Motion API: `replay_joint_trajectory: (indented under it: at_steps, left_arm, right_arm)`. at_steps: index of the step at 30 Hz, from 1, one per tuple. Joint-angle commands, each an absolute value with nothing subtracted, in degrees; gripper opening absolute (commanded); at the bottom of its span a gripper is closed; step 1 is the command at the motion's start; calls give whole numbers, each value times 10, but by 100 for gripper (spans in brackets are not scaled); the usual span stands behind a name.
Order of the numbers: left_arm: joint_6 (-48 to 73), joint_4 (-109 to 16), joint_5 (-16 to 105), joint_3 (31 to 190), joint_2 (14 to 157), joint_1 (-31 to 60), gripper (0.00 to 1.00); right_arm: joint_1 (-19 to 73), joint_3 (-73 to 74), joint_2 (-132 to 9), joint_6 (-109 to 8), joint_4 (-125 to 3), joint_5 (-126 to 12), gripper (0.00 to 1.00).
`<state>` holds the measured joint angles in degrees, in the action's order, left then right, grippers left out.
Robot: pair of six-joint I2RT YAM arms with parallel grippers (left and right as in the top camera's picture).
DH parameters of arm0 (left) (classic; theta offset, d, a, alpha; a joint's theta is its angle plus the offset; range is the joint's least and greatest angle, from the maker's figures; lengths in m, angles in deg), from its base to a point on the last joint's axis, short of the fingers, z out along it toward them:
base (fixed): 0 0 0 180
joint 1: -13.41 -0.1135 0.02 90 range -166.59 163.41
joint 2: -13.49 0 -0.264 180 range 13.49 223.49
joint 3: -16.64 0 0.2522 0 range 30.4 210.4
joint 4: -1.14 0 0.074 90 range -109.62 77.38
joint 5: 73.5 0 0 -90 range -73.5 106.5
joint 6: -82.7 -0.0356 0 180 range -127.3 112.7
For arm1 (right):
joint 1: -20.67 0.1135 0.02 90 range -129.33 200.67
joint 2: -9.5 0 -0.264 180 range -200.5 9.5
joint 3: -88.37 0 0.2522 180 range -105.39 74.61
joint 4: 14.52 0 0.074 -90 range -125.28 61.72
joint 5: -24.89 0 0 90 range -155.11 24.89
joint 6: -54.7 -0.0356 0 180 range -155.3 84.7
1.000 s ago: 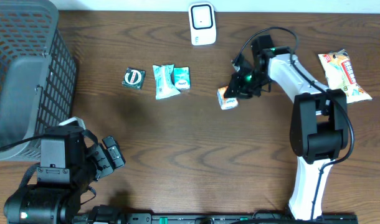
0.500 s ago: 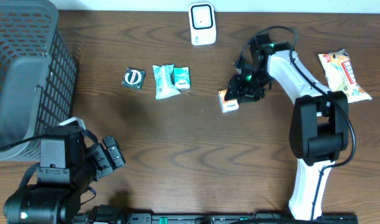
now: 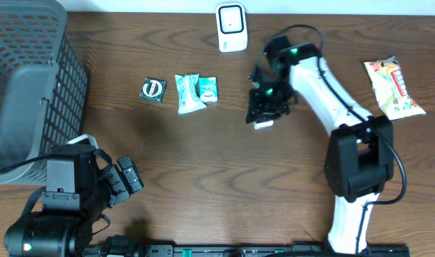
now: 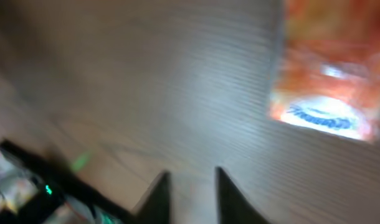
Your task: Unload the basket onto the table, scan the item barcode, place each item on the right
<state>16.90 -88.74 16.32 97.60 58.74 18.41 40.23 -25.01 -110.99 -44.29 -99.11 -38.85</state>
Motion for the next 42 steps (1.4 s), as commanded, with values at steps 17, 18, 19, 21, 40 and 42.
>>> replay_joint_trajectory:
  at_steps: [17,18,19,21,40,42]
  left_arm:
    - [172,-889,160,976,588,185,98]
    - [172,-889,160,976,588,185,98]
    - [172,-889,160,976,588,185,98]
    - [172,-889,160,976,588,185,98]
    - [172,-889,160,976,588,185,98]
    - [172,-889,160,976,588,185,98]
  right_arm:
    - [491,-109,-1102,-668,-812,-675,4]
    - [491,-101,-1102,-668,-803,-676,3]
    - [491,-95,-1102,-668,-797,-678,3]
    - [490,-87,-1102,-668,-792,-687,3]
    - [337,-220,-1102,-605,-853,-658,15]
    - [326,-236,-1102,-581,-851,-597,16]
